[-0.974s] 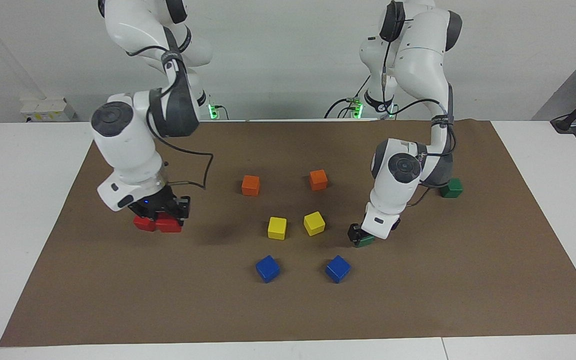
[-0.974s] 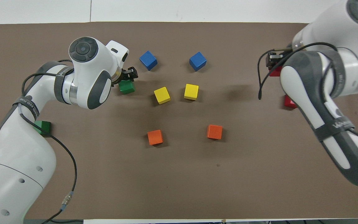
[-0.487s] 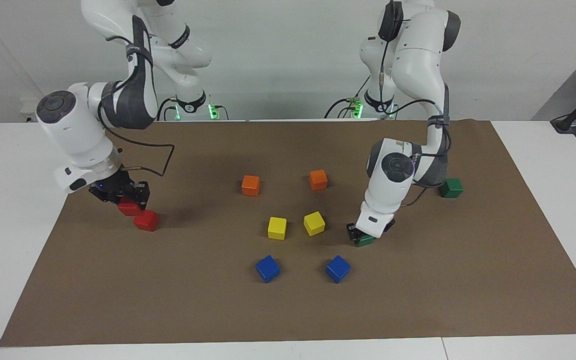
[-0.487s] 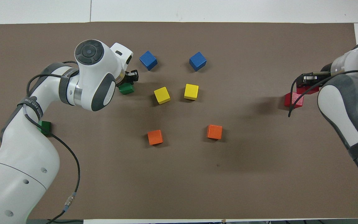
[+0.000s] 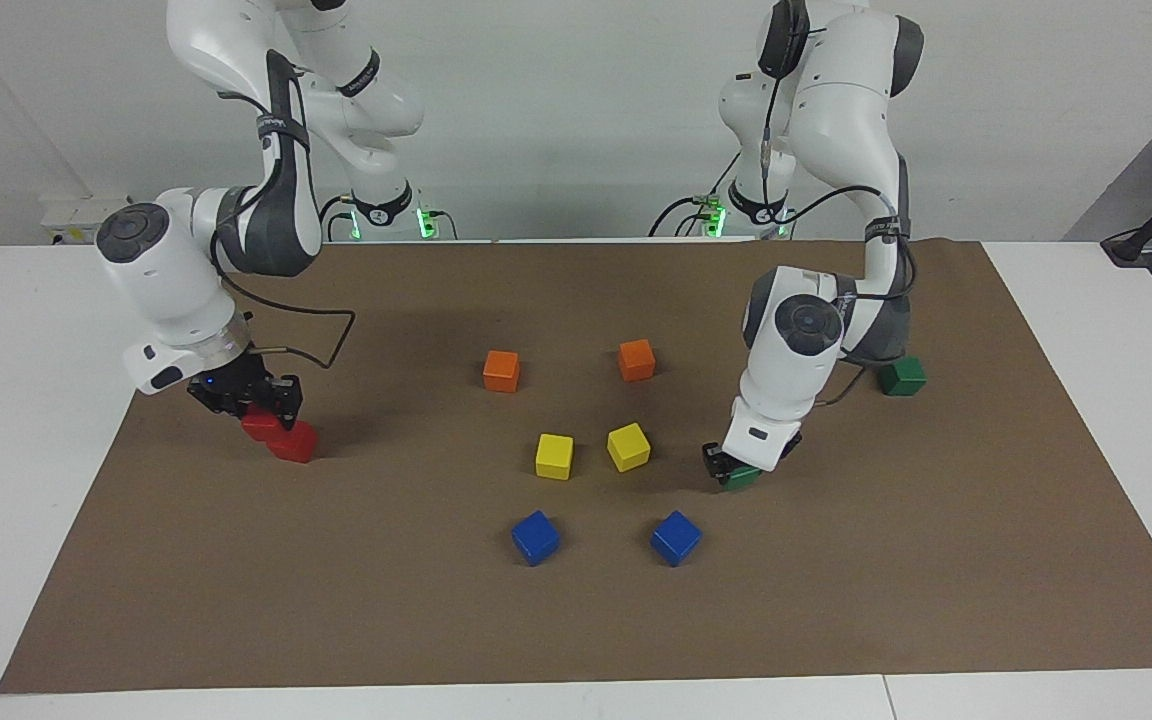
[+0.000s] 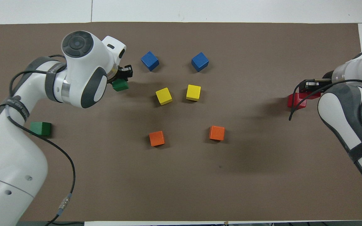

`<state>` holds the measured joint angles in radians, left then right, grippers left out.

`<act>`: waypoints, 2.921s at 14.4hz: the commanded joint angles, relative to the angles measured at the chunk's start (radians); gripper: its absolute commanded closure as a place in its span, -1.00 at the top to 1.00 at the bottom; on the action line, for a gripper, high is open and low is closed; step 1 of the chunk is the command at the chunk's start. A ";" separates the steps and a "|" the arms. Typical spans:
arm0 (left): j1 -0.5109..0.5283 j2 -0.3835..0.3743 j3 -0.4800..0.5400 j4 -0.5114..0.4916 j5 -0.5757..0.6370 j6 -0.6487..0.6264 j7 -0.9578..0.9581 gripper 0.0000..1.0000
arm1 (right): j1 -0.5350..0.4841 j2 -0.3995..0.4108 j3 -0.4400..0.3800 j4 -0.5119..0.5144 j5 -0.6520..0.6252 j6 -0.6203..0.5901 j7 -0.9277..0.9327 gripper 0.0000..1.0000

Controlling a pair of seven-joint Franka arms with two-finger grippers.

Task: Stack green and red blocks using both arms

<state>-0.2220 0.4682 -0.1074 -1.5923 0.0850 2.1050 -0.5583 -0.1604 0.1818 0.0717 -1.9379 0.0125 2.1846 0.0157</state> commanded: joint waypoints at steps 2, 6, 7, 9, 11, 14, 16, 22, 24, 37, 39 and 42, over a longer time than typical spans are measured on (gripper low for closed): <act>0.142 -0.184 -0.003 -0.061 -0.025 -0.160 0.199 -1.00 | -0.019 -0.002 0.011 -0.021 0.014 0.038 0.055 -1.00; 0.321 -0.324 -0.003 -0.207 -0.065 -0.168 0.495 -1.00 | -0.018 -0.002 0.011 -0.029 0.011 0.038 0.096 -1.00; 0.366 -0.348 -0.003 -0.239 -0.088 -0.162 0.567 -1.00 | -0.016 -0.001 0.011 -0.030 0.004 0.038 0.108 -1.00; 0.450 -0.379 -0.002 -0.284 -0.113 -0.148 0.700 -1.00 | -0.011 0.005 0.011 -0.038 0.000 0.038 0.127 -1.00; 0.504 -0.398 -0.002 -0.326 -0.125 -0.113 0.779 -1.00 | -0.008 0.002 0.011 -0.045 -0.006 0.037 0.142 -1.00; 0.532 -0.442 0.000 -0.457 -0.129 0.021 0.822 -1.00 | -0.010 -0.002 0.010 -0.065 -0.009 0.040 0.153 -1.00; 0.530 -0.476 0.000 -0.564 -0.129 0.145 0.821 -1.00 | -0.016 0.004 0.010 -0.068 -0.020 0.041 0.155 -1.00; 0.518 -0.487 0.002 -0.633 -0.129 0.204 0.833 -1.00 | -0.027 0.007 0.010 -0.078 -0.043 0.053 0.155 -1.00; 0.523 -0.494 0.002 -0.673 -0.129 0.245 0.833 -1.00 | -0.033 0.010 0.010 -0.078 -0.055 0.070 0.153 -1.00; 0.530 -0.517 0.002 -0.736 -0.129 0.286 0.833 -1.00 | -0.021 0.031 0.011 -0.093 -0.055 0.115 0.176 -1.00; 0.530 -0.517 0.002 -0.736 -0.129 0.285 0.841 -1.00 | -0.019 0.031 0.011 -0.093 -0.055 0.115 0.178 -1.00; 0.524 -0.517 0.003 -0.735 -0.129 0.282 0.844 0.99 | -0.018 0.031 0.013 -0.093 -0.055 0.115 0.178 -1.00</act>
<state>0.3029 -0.0105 -0.1076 -2.2882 -0.0253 2.3654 0.2581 -0.1757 0.2159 0.0756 -2.0184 -0.0254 2.2766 0.1598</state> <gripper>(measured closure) 0.449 0.449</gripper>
